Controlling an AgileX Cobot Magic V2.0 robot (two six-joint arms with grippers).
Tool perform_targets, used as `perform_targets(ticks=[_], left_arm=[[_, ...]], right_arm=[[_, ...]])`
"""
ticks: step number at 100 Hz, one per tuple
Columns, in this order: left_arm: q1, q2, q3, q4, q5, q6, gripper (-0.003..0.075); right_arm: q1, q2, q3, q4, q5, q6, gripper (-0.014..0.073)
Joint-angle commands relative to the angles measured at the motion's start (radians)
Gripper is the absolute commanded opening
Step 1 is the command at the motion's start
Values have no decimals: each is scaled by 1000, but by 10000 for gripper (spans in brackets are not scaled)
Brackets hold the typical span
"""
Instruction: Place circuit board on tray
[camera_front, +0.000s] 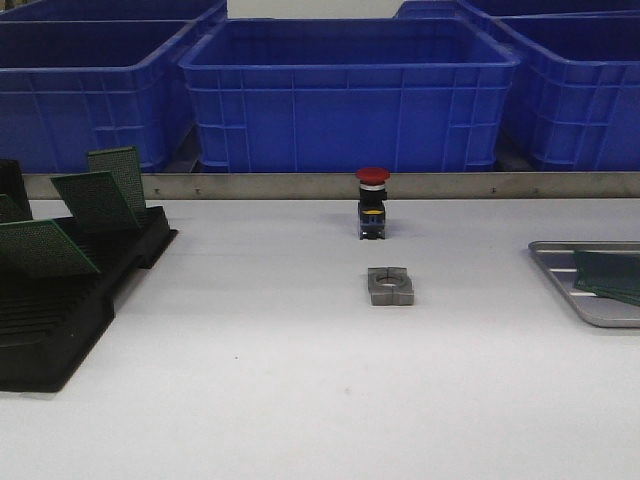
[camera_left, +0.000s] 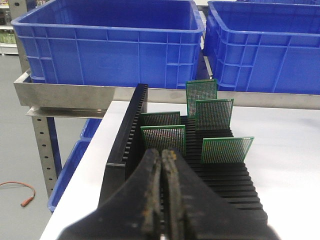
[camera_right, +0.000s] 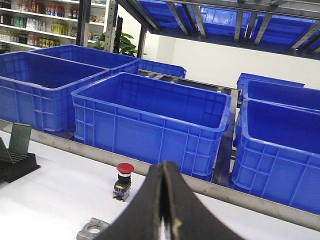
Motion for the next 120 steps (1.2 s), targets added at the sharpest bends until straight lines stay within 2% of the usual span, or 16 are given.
perform_targets(ticks=[1,50,74,79,85,92,97,109,115,120], left_arm=[[-5,-31,48,-8,-83,-3,-20],[-5,-31,48,-8,-83,-3,-20],[-5,-31,48,-8,-83,-3,-20],[-5,-31,48,-8,-83,-3,-20],[-5,-31,48,-8,-83,-3,-20],[-5,-31,48,-8,-83,-3,-20],[-5,-31,48,-8,-83,-3,-20],[-5,-31,48,-8,-83,-3,-20],[-5,-31,48,-8,-83,-3,-20],[-5,-31,48,-8,-83,-3,-20]], right_arm=[[-2,-8,-23,24,-28,-10,-61],[-2,-8,-23,24,-28,-10,-61],[-1,-5,-23,22,-92,-24,-61],[-1,-5,-20,-15,-98,-23,-61],[10,-5,-11,-118,-130,3,-61],[39,-5,3,-289,-172,154,-61],[58,-5,15,-444,-216,335,-61],[81,-5,61,-876,-364,879,-61],[81,-5,93,-1086,-414,1078,-61],[80,-5,124,-1193,-414,1217,-61]])
